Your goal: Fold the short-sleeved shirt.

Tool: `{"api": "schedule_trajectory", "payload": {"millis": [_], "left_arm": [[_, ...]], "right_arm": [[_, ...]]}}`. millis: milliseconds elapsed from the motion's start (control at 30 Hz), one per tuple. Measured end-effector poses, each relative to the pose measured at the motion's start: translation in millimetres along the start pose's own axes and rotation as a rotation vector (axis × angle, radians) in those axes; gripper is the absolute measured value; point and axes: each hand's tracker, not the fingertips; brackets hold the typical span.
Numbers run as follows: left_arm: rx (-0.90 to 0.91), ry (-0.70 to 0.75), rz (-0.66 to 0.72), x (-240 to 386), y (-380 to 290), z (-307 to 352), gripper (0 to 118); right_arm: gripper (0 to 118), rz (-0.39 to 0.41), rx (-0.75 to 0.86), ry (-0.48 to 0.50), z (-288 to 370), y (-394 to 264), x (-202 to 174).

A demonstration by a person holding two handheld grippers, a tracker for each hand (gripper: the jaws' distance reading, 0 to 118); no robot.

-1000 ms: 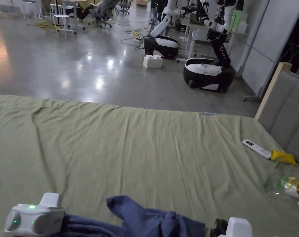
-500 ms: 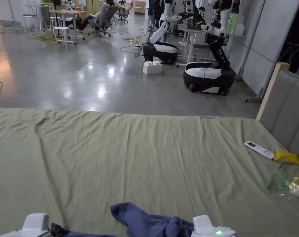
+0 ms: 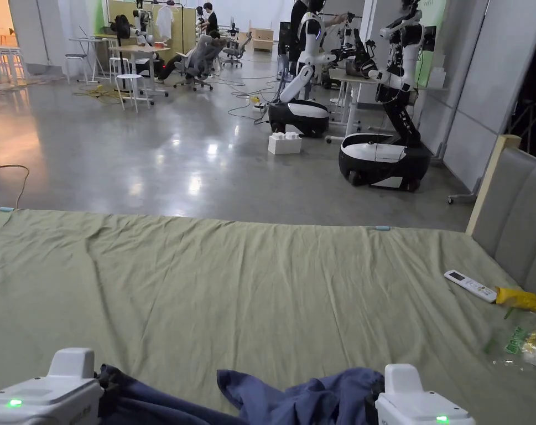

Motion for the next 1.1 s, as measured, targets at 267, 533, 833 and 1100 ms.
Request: {"api": "schedule_trajectory", "payload": {"millis": [267, 533, 833, 1100], "left_arm": [[0.132, 0.034, 0.003, -22, 48, 51, 6], [0.258, 0.116, 0.030, -66, 109, 111, 6], [0.324, 0.193, 0.096, -99, 160, 149, 6], [0.324, 0.199, 0.113, -101, 193, 135, 6]], "right_arm": [[4, -0.010, 0.188, -0.027, 66, 65, 9], [4, -0.028, 0.324, -0.079, 114, 134, 30], [4, -0.028, 0.381, -0.137, 128, 186, 46], [4, -0.019, 0.421, -0.157, 125, 220, 40]]}}
